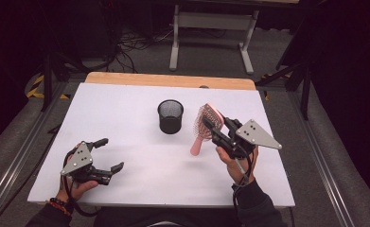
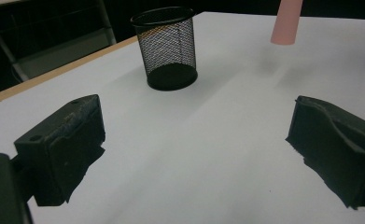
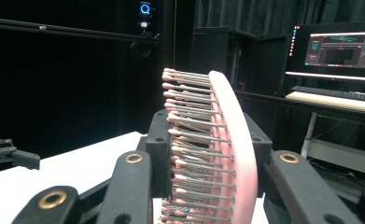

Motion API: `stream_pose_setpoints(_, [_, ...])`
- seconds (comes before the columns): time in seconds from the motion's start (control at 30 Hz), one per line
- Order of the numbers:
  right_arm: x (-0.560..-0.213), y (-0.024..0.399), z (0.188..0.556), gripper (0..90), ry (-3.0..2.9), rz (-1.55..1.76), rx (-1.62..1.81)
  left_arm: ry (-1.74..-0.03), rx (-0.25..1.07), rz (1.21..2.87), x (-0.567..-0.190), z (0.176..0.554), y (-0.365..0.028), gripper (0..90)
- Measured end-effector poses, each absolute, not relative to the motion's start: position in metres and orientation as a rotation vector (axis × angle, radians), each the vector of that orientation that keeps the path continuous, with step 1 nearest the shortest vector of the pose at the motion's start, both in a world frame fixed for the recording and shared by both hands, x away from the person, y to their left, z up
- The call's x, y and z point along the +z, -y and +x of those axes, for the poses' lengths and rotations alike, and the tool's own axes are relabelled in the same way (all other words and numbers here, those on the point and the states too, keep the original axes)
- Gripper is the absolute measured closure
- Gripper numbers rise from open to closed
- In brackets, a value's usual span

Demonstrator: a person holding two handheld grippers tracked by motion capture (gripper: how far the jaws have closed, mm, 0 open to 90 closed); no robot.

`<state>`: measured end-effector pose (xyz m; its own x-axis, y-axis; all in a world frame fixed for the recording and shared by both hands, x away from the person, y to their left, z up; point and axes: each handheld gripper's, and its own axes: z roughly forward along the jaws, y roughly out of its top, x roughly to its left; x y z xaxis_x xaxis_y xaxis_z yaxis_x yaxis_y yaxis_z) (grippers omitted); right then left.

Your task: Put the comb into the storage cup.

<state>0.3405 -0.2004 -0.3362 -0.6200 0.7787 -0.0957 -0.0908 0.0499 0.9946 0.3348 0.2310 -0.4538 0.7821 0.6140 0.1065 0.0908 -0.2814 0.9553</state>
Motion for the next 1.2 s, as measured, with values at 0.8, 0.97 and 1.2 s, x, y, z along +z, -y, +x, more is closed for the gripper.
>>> stream_pose_setpoints(0.8, [-0.295, 0.226, 0.372, 64.0, -1.553, 0.723, 1.533, -0.557, 0.592, 1.798, -0.456, 0.334, -0.234, 5.7])
stream_pose_setpoints(0.97, [-0.287, 0.223, 0.382, 64.0, -1.558, 0.736, 1.528, -0.567, 0.586, 1.79, -0.457, 0.336, -0.236, 5.7])
stream_pose_setpoints(1.2, [-0.279, 0.209, 0.389, 64.1, -1.558, 0.746, 1.515, -0.561, 0.584, 1.778, -0.457, 0.334, -0.235, 6.5])
